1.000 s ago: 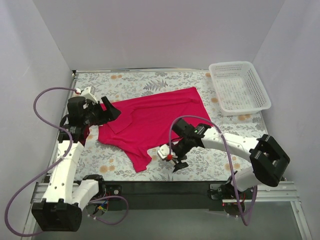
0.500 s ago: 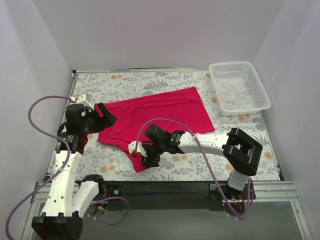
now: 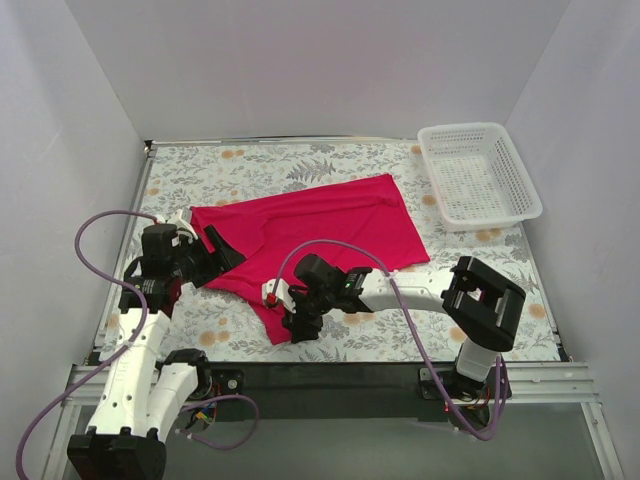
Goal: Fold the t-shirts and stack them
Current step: Fold the tshirt
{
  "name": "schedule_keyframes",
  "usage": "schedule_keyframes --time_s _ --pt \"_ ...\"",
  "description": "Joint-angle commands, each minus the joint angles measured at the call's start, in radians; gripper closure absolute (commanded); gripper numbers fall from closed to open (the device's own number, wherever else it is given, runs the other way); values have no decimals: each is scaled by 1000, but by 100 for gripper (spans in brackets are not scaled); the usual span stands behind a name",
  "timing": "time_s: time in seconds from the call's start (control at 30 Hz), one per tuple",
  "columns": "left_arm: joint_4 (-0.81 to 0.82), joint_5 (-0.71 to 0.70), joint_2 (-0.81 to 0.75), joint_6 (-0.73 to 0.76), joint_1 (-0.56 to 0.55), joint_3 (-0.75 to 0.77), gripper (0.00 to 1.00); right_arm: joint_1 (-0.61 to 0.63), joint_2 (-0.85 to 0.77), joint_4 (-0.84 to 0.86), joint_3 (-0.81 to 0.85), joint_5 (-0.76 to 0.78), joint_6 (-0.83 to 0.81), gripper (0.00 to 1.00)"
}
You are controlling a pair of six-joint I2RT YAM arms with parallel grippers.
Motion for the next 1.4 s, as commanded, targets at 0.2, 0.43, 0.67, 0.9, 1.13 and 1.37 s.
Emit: schedule_keyframes --time_s 0.2,0.43,0.67,0.9,1.13,1.37 --pt "-17 73 -34 26 -6 30 35 -19 14 103 -2 -34 282 59" --pt "-3 94 -24 49 -13 61 35 -37 25 167 -46 -100 470 65" --pt "-3 98 -20 49 -13 83 35 -33 62 195 -52 -95 590 67" --pt "0 99 -23 54 -15 81 35 -27 91 194 -52 -31 615 67" --pt "1 102 -24 57 -19 82 35 -27 83 186 -62 50 603 56" --pt "1 99 -27 59 -26 86 35 -27 85 168 -54 89 590 54"
